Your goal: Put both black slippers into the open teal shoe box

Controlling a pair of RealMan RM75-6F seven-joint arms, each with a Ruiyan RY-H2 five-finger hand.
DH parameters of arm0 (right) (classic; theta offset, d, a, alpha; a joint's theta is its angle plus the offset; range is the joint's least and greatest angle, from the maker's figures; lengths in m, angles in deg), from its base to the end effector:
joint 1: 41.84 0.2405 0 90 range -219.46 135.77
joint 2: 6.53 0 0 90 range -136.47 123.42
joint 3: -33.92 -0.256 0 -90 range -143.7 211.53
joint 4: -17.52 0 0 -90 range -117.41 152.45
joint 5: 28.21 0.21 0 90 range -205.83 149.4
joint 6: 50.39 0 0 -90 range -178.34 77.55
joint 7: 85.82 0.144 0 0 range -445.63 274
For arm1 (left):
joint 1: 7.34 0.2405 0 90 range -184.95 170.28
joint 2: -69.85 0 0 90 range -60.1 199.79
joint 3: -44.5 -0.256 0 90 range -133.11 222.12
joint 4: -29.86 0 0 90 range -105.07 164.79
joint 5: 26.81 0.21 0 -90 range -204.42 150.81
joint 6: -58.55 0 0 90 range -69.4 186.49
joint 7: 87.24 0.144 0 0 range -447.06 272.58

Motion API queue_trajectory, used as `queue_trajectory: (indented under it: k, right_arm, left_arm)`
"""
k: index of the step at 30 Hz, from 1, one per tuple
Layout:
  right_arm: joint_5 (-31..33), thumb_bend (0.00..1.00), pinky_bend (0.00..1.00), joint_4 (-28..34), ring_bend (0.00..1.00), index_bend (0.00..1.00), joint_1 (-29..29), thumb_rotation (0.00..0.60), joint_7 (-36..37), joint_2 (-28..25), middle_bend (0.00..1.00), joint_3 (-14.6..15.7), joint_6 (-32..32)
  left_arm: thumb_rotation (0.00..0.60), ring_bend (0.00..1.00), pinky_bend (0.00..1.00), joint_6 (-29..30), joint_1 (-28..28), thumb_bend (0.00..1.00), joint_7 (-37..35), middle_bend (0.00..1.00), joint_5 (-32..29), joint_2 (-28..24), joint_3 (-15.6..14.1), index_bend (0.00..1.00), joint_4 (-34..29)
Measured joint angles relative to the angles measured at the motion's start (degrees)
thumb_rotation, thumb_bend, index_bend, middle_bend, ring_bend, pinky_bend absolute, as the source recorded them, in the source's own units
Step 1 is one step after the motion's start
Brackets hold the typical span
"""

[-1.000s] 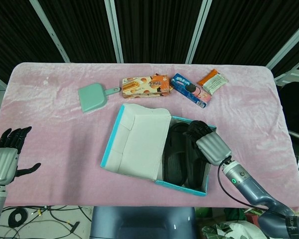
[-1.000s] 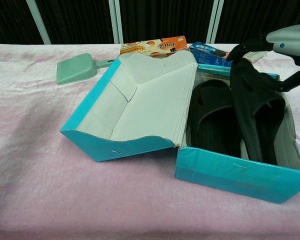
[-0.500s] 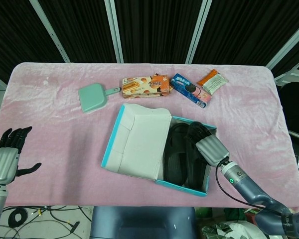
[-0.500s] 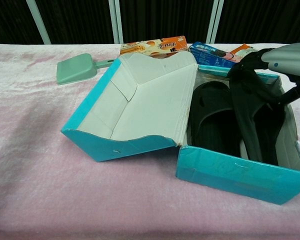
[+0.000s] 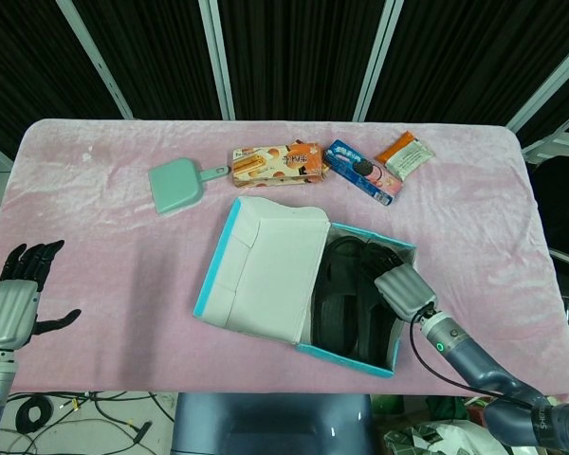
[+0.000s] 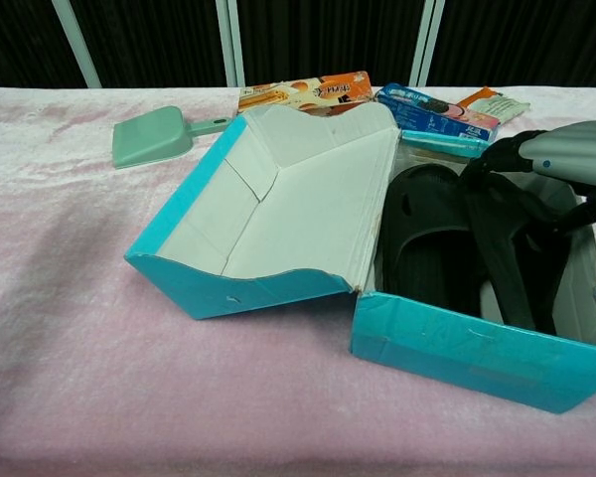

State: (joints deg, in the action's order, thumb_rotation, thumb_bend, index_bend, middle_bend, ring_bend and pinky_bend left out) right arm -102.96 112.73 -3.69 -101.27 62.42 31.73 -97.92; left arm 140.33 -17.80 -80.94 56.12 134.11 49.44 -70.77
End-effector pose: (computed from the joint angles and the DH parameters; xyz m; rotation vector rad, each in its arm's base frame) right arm -0.2033 -0.3049 0.0484 2.0921 -0.8551 0.6658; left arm -0.2678 0.2129 0.1454 -1.4218 -0.9153 -0.9756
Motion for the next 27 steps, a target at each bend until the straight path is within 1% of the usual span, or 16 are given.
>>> queue_trajectory:
  k: [9,11,12,14,16,18,21,27]
  right_arm:
    - [-0.52,0.6,0.03,-1.96,0.0,0.19,-0.21,0.6,0.64,0.75,0.18,0.48,-0.26]
    - [-0.9,0.59,0.03,-1.98,0.0,0.19,-0.33,0.6,0.69,0.75,0.18,0.49,-0.75]
    - [-1.28,0.56,0.03,-1.82,0.0,0.19,-0.44,0.6,0.76,0.63,0.17,0.41,-1.31]
    - [-2.11,0.46,0.03,-1.24,0.0,0.19,-0.68,0.6,0.87,0.19,0.16,0.24,-2.59]
    - [-3.22,0.33,0.03,-0.17,0.0,0.19,-1.06,0.6,0.99,-0.59,0.14,0.02,-4.32]
    - [-4.2,0.26,0.03,1.0,0.0,0.18,-1.5,0.6,1.01,-1.42,0.13,-0.2,-5.9]
    - [-5.23,0.23,0.03,2.81,0.0,0.13,-2.19,0.6,0.89,-2.67,0.11,-0.5,-7.93]
    - [-6.52,0.23,0.03,5.21,0.0,0.08,-3.98,0.6,0.61,-4.26,0.09,-1.14,-12.37]
  left_arm:
    - [0.6,0.06,0.0,0.11,0.1,0.0,-0.11,0.1,-0.03,0.02,-0.1,0.0,0.05]
    - [0.6,0.06,0.0,0.22,0.15,0.0,-0.17,0.1,-0.01,-0.03,-0.1,0.0,0.06]
    - [0.6,0.06,0.0,0.32,0.18,0.0,-0.2,0.1,0.02,-0.05,-0.09,0.0,0.05]
    - [0.6,0.06,0.0,0.49,0.25,0.0,-0.32,0.1,0.14,-0.06,-0.09,0.0,0.05]
    - [0.6,0.06,0.0,0.55,0.29,0.0,-0.39,0.1,0.19,0.02,-0.13,0.0,0.11]
    - [0.6,0.06,0.0,0.54,0.29,0.0,-0.44,0.1,0.21,0.08,-0.17,0.0,0.18]
    - [0.6,0.06,0.0,0.58,0.32,0.0,-0.62,0.1,0.26,0.15,-0.19,0.0,0.29]
    - [0.6,0.06,0.0,1.28,0.64,0.0,-1.06,0.1,0.52,0.21,-0.21,0.0,0.59]
